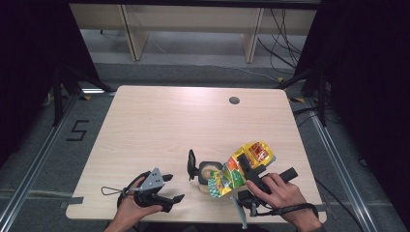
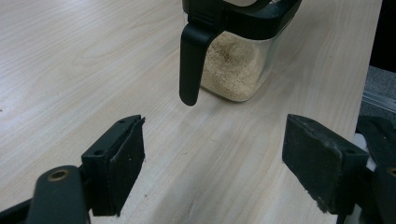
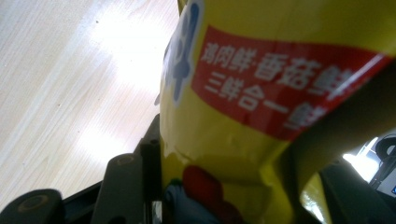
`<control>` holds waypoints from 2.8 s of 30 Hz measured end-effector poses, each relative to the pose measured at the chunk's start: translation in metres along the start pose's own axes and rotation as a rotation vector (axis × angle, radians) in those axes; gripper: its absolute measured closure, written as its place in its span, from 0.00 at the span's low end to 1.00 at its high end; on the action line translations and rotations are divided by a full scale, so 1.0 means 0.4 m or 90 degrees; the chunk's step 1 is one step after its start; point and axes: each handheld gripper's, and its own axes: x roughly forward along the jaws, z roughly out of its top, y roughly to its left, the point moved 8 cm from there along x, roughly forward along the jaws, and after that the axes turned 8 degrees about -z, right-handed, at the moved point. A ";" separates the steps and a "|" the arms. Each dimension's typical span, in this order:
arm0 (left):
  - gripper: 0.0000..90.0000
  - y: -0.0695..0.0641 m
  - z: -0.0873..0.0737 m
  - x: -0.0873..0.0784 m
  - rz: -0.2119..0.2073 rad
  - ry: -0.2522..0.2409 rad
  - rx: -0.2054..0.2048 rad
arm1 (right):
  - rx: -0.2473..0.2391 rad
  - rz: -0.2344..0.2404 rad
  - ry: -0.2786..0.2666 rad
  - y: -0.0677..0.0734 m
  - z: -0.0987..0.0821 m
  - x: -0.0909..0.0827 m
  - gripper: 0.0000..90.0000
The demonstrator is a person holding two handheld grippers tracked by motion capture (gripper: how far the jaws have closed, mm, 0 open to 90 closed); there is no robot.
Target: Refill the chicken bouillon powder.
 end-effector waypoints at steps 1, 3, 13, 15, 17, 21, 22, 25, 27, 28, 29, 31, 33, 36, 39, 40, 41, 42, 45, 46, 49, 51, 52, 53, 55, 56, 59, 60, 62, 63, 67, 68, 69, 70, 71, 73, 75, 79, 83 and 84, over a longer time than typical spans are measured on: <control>0.23 0.000 0.000 0.002 -0.001 -0.005 -0.001 | 0.001 0.001 0.001 0.001 0.000 -0.001 0.56; 0.23 0.002 0.000 0.000 -0.003 0.003 0.008 | 0.019 -0.001 0.002 0.003 0.001 0.000 0.56; 0.23 0.008 -0.003 -0.003 -0.003 0.017 0.027 | 0.015 0.006 -0.005 0.001 0.000 -0.001 0.56; 0.23 0.003 0.001 0.000 -0.006 0.002 0.016 | 0.015 0.007 -0.003 0.002 -0.001 -0.001 0.56; 0.23 0.004 0.001 0.000 -0.007 0.002 0.018 | 0.015 0.005 -0.002 0.002 -0.002 -0.002 0.56; 0.23 0.005 -0.004 -0.002 0.000 0.013 0.008 | 0.013 0.002 0.002 0.003 0.000 -0.001 0.56; 0.23 0.005 -0.004 -0.001 0.000 0.010 0.008 | -0.002 0.009 0.001 0.004 0.001 0.000 0.56; 0.23 0.006 -0.003 -0.002 0.002 0.012 0.011 | 0.008 0.002 -0.006 0.004 0.003 0.001 0.56; 0.23 0.005 0.000 -0.001 -0.004 0.005 0.018 | 0.003 0.008 -0.003 0.005 0.002 0.001 0.56; 0.23 0.005 -0.004 -0.002 0.000 0.014 0.009 | 0.028 0.010 0.005 0.014 -0.001 -0.001 0.56; 0.23 0.005 -0.004 -0.002 0.000 0.013 0.007 | 0.013 0.015 -0.002 0.008 0.000 0.000 0.56; 0.23 0.002 0.000 0.000 -0.004 0.002 0.009 | 0.011 0.005 -0.001 0.007 0.000 0.001 0.56; 0.23 0.000 -0.001 0.001 -0.005 -0.002 0.000 | 0.025 0.008 0.002 0.009 0.000 0.000 0.56; 0.23 0.009 -0.002 -0.004 0.000 0.013 0.022 | 0.024 0.007 0.002 0.008 0.001 0.000 0.56; 0.23 0.008 -0.003 -0.003 -0.003 0.015 0.025 | 0.010 0.004 -0.004 0.006 0.002 0.001 0.56; 0.23 0.005 -0.004 -0.002 0.001 0.013 0.006 | 0.008 0.009 -0.004 0.007 0.002 0.001 0.56; 0.23 0.006 -0.004 -0.002 0.003 0.012 0.007 | 0.010 0.009 -0.006 0.008 0.002 0.002 0.56; 0.23 0.003 0.000 -0.001 -0.003 0.003 0.009 | 0.014 0.009 -0.005 0.009 0.002 0.001 0.56; 0.23 0.006 -0.005 -0.003 0.001 0.013 0.006 | 0.024 0.007 0.003 0.010 -0.001 0.000 0.56; 0.23 0.007 -0.004 -0.003 0.001 0.013 0.007 | 0.015 0.008 -0.001 0.007 -0.002 0.002 0.56; 0.23 0.005 -0.001 -0.002 -0.002 0.008 0.017 | 0.013 0.009 -0.003 0.006 -0.002 0.000 0.56; 0.23 0.006 -0.004 -0.003 0.000 0.013 0.009 | 0.017 0.009 -0.002 0.007 -0.002 0.000 0.56; 0.23 0.007 -0.003 -0.003 0.001 0.012 0.016 | 0.015 0.010 -0.004 0.007 -0.001 0.001 0.56; 0.23 0.009 -0.002 -0.004 0.000 0.014 0.026 | 0.016 0.012 -0.002 0.008 -0.001 0.001 0.56; 0.23 0.008 -0.003 -0.004 -0.003 0.015 0.024 | 0.016 0.011 -0.004 0.007 -0.001 0.001 0.56; 0.23 0.006 -0.004 -0.003 0.003 0.011 0.007 | 0.018 0.010 -0.003 0.008 -0.002 0.001 0.56; 0.23 0.008 -0.002 -0.003 -0.002 0.014 0.023 | 0.019 0.012 -0.004 0.007 -0.003 0.000 0.56; 0.23 0.005 -0.004 -0.002 0.000 0.013 0.007 | 0.019 0.011 -0.004 0.006 -0.004 0.000 0.56; 0.23 0.007 -0.003 -0.003 0.004 0.011 0.009 | 0.017 0.009 -0.004 0.005 -0.004 0.001 0.56; 0.23 0.007 -0.002 -0.003 0.002 0.011 0.014 | 0.019 0.009 -0.004 0.006 -0.004 0.001 0.56; 0.23 0.006 -0.004 -0.003 0.001 0.013 0.007 | 0.032 0.012 0.004 0.009 -0.004 -0.001 0.56; 0.23 0.007 -0.003 -0.003 0.002 0.011 0.013 | 0.032 0.009 0.002 0.008 -0.004 -0.001 0.56; 0.23 0.007 -0.002 -0.003 0.000 0.012 0.016 | 0.034 0.008 0.003 0.009 -0.005 -0.002 0.56; 0.23 0.007 -0.003 -0.003 0.000 0.013 0.018 | 0.022 0.007 -0.002 0.006 -0.006 -0.001 0.56; 0.23 0.008 -0.003 -0.004 -0.003 0.015 0.024 | 0.024 0.007 -0.003 0.007 -0.006 -0.001 0.56; 0.23 0.007 -0.003 -0.003 0.004 0.010 0.008 | 0.023 0.008 -0.005 0.005 -0.006 -0.001 0.56; 0.23 0.006 -0.003 -0.003 0.002 0.012 0.012 | 0.023 0.012 -0.005 0.006 -0.007 -0.001 0.56; 0.23 0.006 -0.003 -0.003 0.003 0.012 0.008 | 0.037 0.009 0.004 0.008 -0.009 -0.003 0.56; 0.23 0.007 -0.003 -0.003 0.004 0.011 0.011 | 0.024 0.008 -0.002 0.005 -0.011 -0.002 0.56; 0.23 0.007 -0.003 -0.003 0.001 0.010 0.011 | 0.028 0.011 -0.001 0.007 -0.011 -0.001 0.56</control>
